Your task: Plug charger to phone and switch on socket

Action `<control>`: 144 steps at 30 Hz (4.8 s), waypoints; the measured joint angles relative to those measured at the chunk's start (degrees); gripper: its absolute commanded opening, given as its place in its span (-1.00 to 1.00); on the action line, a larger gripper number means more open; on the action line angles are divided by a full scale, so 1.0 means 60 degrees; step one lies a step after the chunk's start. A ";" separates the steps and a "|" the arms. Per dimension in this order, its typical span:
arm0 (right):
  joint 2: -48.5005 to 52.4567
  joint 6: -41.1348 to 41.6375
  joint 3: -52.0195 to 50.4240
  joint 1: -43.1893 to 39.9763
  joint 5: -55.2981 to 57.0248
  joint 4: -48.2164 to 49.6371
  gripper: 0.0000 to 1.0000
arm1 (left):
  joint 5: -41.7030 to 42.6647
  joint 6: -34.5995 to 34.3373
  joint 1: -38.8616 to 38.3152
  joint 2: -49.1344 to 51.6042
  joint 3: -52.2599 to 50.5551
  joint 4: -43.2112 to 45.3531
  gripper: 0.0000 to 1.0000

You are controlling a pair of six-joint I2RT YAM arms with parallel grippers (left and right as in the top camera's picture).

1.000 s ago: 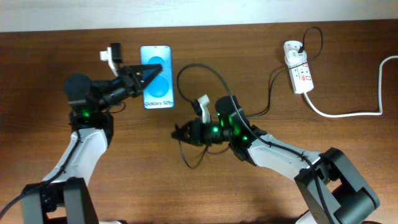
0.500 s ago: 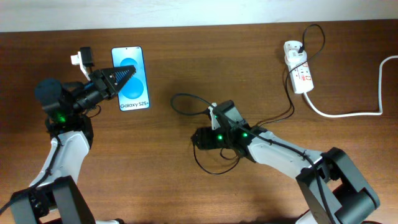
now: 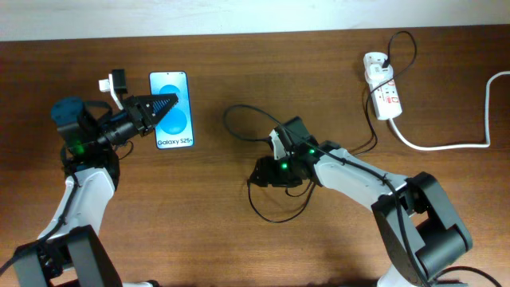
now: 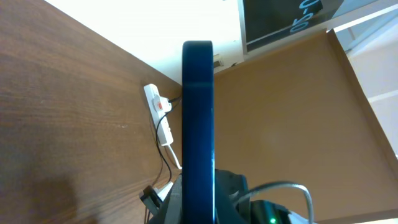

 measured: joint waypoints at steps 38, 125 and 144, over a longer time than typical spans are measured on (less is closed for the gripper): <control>0.1643 0.2127 0.0474 0.0076 -0.2098 0.0707 -0.91 | 0.0270 0.0109 0.0000 0.0000 0.0000 -0.0430 -1.00; 0.3173 -0.6634 0.8429 0.2506 0.7559 -0.5829 0.89 | 0.1552 -0.0459 0.4801 -0.0036 -0.0018 -0.0630 -1.00; 0.5701 -0.8389 0.8448 0.4860 1.0805 -0.2459 0.22 | 0.2361 0.0022 0.6459 -0.0036 -0.0018 -0.0616 -1.00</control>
